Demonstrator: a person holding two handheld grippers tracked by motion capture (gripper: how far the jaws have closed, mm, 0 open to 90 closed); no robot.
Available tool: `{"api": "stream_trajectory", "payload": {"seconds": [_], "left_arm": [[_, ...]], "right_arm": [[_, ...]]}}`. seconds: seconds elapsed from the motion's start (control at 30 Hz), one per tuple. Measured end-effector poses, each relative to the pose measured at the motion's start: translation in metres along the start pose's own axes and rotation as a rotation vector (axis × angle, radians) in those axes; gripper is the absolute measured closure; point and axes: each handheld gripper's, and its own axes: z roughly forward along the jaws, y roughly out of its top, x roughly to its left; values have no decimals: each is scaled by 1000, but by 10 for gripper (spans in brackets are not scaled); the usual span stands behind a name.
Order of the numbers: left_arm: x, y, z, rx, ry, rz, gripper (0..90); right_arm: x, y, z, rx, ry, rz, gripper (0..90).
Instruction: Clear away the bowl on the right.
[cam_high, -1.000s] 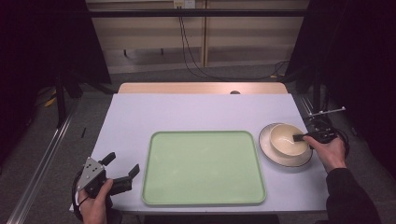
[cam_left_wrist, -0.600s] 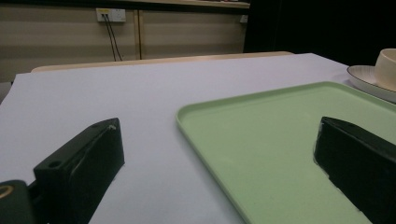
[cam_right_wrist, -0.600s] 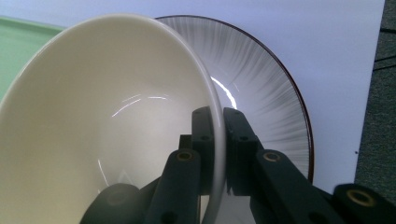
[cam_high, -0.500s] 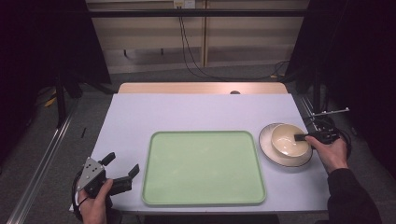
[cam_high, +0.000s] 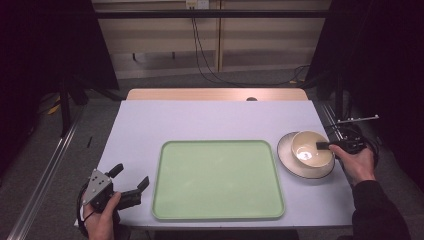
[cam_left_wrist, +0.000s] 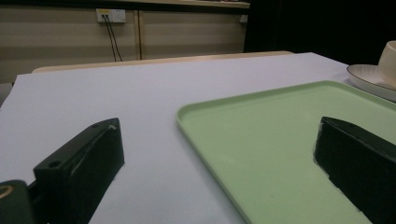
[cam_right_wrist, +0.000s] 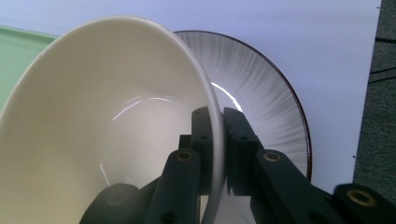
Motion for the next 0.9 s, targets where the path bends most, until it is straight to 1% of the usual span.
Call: {"api": "stream_trajectory", "payload": {"seconds": [0.03,0.13,0.2,0.3,0.37,0.53,0.6,0.63,0.7,0.73,0.83,0.9], "left_arm": [[0,0,0,-1,1,-1,17],[0,0,0,-2,-1,-8,17],[0,0,0,-3,-2,-8,17],[1,0,0,-2,-5,-7,17],[1,0,-1,-2,-3,-6,17],[0,0,0,-4,-5,-12,17],[0,0,0,-4,-6,-13,17],[1,0,-1,-2,-3,-6,17],[1,0,-1,-3,-5,-10,17],[0,0,-1,-4,1,-12,17],[1,0,0,-2,-6,-10,17],[1,0,-1,-4,-7,-13,17]], "right_arm": [[1,0,-1,-2,4,1,841],[2,0,-3,-13,5,-16,842],[2,0,-6,-10,10,-12,841],[3,-1,-12,-33,22,-17,841],[3,-1,-14,-33,21,-16,841],[4,-1,-20,-46,39,-14,841],[5,0,-24,-52,41,-33,840],[5,0,-24,-52,41,-33,840],[6,1,-29,-68,53,-35,841],[6,1,-29,-68,53,-35,841],[9,2,-32,-77,63,-39,840],[12,4,-33,-80,72,-54,840]]}}
